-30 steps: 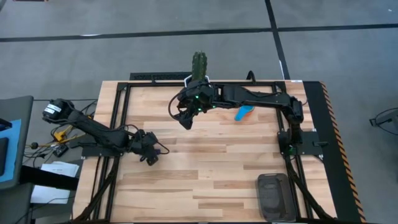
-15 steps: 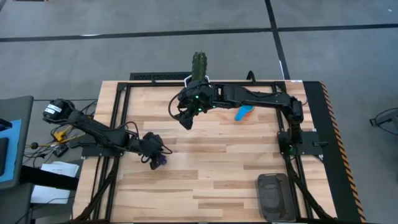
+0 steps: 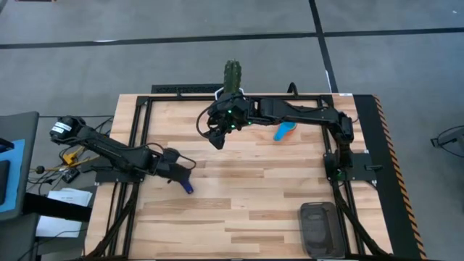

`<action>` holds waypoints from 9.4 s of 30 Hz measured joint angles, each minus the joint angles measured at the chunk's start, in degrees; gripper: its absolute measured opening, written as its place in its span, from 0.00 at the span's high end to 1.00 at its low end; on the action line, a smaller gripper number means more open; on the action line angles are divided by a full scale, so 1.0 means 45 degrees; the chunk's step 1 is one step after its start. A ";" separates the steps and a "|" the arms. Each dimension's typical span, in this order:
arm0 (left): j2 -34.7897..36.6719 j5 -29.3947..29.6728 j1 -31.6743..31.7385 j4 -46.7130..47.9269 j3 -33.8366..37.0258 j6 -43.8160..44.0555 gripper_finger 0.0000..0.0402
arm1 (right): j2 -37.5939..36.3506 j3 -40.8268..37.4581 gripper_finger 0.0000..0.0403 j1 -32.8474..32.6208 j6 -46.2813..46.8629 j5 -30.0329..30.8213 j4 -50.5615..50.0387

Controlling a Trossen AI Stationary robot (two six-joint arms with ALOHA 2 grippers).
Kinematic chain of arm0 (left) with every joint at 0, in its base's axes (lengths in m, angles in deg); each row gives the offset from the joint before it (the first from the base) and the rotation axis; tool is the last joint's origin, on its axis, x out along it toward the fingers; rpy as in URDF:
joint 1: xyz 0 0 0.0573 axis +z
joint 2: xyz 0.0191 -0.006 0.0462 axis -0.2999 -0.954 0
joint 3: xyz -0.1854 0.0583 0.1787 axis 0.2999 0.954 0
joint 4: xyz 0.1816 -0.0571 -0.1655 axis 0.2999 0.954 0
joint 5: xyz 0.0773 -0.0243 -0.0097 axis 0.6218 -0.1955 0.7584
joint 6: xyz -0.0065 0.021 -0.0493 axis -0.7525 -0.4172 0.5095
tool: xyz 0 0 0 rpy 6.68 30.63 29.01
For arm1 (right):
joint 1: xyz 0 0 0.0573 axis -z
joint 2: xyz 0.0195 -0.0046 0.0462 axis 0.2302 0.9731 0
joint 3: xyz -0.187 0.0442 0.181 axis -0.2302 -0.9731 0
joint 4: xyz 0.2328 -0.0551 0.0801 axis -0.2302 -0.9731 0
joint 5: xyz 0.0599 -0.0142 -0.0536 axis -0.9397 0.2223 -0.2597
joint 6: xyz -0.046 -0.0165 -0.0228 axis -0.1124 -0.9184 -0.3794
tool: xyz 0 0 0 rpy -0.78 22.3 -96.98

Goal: Nest measuring cups in basket
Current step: Stack the violet measuring cup on top of the light blue measuring cup

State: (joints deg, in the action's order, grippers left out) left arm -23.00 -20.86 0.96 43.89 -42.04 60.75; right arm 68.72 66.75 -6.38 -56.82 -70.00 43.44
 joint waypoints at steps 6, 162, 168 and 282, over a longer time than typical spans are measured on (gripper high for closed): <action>-0.0007 0.0300 -0.0039 -0.0616 0.0000 0.1019 0.46 | 0.0000 0.0000 0.31 0.0155 -0.0005 -0.0175 -0.0018; -0.7091 0.2563 -0.5478 -0.6769 -0.1870 -1.5299 0.85 | 0.0690 -0.6688 0.49 -0.5443 0.9423 -0.0865 0.3484; -0.7033 0.2807 -0.5449 -0.6680 -0.1860 -1.5354 0.98 | 0.0690 -0.6688 0.51 -0.5423 0.9449 -0.0865 0.3484; -0.6700 1.1071 -0.3092 -1.2860 -0.6108 -2.7968 0.86 | -0.3939 -0.6722 0.92 -0.0675 0.3704 -0.6222 0.3539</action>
State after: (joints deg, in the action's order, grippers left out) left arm -53.15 28.96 -12.96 -13.98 -69.52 -65.10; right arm 50.99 36.50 -9.41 -40.15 -98.00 59.36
